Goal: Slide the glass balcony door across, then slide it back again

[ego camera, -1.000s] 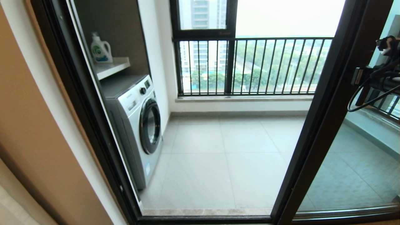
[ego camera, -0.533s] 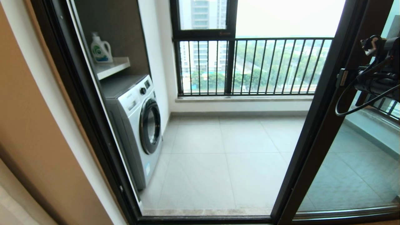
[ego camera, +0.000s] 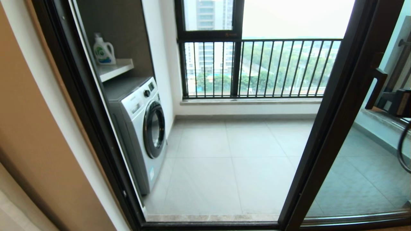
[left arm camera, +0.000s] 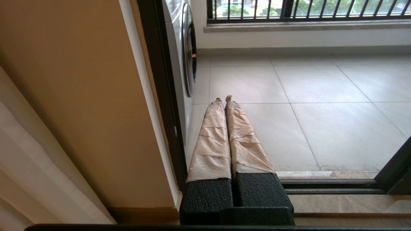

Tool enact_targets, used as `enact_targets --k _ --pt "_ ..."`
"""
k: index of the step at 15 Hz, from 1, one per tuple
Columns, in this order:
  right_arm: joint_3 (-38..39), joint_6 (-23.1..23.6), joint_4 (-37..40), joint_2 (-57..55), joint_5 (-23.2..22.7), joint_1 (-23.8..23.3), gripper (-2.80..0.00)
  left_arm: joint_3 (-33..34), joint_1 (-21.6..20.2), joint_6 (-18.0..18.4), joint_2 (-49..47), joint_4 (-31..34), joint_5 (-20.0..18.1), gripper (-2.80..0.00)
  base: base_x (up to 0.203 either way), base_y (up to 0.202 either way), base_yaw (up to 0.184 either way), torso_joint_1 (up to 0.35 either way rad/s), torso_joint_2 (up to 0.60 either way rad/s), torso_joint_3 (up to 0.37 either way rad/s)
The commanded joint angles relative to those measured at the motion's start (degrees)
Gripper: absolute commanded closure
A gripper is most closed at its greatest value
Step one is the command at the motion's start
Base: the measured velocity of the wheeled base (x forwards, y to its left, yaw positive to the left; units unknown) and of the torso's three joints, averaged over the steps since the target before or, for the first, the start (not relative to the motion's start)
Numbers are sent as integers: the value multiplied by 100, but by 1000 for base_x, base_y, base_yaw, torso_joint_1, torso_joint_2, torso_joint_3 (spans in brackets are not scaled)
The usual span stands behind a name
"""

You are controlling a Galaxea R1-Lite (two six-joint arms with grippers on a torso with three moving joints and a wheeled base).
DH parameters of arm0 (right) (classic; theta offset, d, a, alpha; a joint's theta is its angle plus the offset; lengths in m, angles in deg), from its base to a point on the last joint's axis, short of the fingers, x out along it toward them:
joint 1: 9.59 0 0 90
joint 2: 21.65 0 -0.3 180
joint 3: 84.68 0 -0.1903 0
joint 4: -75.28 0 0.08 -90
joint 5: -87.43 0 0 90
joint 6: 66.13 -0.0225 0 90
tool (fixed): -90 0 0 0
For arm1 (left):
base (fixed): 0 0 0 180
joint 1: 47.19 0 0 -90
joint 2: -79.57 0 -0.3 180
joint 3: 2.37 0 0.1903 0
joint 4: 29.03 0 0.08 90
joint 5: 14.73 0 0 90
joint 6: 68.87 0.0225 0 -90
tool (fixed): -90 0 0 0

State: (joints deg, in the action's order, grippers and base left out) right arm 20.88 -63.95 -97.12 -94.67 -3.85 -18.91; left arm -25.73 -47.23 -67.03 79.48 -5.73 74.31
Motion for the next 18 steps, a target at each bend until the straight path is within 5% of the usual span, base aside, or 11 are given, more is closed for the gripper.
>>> enact_targets --k 1,5,11,16,18 --pt "431 184 618 2224 60 29 0 0 -4 1 -8 -1 0 0 0 0 0 0 0 0" --pt "432 737 1988 4400 -203 65 0 0 -4 1 -8 -1 0 0 0 0 0 0 0 0" --pt "-641 847 4265 5535 -87 623 0 0 -4 1 -8 -1 0 0 0 0 0 0 0 0" --pt "-274 860 5663 7118 120 879 0 0 -4 1 -8 -1 0 0 0 0 0 0 0 0" --pt "271 513 6025 7339 110 908 0 0 -4 1 -8 -1 0 0 0 0 0 0 0 0"
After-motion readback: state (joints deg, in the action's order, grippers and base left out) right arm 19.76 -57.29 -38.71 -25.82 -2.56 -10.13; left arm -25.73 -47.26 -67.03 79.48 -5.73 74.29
